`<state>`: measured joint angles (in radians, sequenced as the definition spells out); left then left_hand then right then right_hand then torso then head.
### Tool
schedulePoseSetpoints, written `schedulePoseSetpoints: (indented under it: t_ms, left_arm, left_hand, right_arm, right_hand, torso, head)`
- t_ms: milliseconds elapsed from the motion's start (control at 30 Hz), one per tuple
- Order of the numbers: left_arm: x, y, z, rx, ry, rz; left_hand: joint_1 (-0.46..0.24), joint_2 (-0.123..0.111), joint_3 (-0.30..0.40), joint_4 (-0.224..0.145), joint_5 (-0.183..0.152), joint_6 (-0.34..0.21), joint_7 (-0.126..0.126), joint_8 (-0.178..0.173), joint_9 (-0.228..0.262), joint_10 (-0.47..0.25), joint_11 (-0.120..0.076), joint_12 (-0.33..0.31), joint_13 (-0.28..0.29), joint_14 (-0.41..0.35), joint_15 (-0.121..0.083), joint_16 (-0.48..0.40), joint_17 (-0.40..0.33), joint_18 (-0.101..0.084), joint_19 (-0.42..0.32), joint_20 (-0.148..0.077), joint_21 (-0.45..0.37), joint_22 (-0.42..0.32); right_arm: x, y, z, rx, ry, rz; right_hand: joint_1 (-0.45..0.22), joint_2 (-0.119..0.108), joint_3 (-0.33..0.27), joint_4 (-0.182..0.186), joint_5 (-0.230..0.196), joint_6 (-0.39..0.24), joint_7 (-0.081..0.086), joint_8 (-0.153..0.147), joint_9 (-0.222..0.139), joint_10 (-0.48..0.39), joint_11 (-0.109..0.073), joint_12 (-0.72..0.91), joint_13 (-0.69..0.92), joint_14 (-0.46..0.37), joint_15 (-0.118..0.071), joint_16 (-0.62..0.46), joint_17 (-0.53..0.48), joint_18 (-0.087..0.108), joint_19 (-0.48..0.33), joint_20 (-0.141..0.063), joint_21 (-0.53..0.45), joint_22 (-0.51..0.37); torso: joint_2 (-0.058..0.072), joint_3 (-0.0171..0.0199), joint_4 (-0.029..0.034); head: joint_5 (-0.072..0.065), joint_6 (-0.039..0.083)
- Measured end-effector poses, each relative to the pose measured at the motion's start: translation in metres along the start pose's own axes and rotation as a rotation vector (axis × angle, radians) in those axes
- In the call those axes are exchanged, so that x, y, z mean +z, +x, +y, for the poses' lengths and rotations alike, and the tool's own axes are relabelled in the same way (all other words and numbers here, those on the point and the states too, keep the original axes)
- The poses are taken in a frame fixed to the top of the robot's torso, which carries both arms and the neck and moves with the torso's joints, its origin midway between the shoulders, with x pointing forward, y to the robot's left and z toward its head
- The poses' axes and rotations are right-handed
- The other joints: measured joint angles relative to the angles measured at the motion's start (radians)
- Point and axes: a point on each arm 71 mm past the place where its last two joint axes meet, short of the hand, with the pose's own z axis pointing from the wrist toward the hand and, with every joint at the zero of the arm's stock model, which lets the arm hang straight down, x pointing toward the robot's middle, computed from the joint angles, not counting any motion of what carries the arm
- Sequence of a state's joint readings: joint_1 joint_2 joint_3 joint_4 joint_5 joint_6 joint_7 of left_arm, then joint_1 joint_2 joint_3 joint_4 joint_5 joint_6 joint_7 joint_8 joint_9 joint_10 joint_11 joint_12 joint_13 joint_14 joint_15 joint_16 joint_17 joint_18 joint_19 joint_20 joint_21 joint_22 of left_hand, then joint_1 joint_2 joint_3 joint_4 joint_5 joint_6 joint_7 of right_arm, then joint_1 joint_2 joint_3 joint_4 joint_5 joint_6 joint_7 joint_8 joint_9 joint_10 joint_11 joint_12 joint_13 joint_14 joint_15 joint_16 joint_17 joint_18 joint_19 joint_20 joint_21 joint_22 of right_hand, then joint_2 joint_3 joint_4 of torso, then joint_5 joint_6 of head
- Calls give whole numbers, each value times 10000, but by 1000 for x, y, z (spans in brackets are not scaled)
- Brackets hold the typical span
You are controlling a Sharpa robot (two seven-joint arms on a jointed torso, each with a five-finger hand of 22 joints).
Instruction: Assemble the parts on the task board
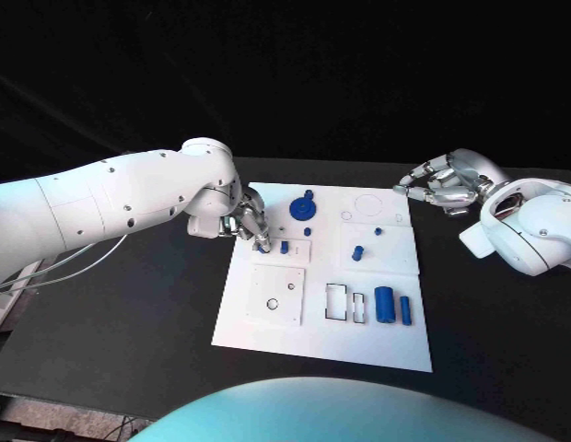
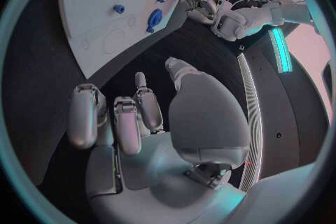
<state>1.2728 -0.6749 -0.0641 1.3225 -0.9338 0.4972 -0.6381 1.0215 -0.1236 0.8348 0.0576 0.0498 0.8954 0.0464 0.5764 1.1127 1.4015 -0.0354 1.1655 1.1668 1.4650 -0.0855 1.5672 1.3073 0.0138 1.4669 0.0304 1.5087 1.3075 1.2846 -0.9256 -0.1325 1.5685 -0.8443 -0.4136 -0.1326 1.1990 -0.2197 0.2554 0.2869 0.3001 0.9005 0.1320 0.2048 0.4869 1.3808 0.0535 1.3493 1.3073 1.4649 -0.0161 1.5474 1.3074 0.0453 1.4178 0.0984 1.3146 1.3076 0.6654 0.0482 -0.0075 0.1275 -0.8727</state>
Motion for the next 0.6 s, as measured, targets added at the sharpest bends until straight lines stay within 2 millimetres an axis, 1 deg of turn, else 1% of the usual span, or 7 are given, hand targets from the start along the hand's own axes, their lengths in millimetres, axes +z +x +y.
schedulePoseSetpoints:
  t_ms: [600]
  left_arm:
    - [2,-1,-3,114,-56,-32]
  left_hand:
    - [0,0,0,0,-1,8,8,37,13,-1,0,0,19,0,0,0,0,0,0,0,0,-1]
  right_arm:
    - [0,0,0,1,-3,8]
  right_hand:
    - [0,0,0,0,0,0,0,0,-1,0,0,0,8,0,0,0,0,0,0,0,0,4]
  torso:
    - [0,10,-8]
  head:
    - [-9,0]
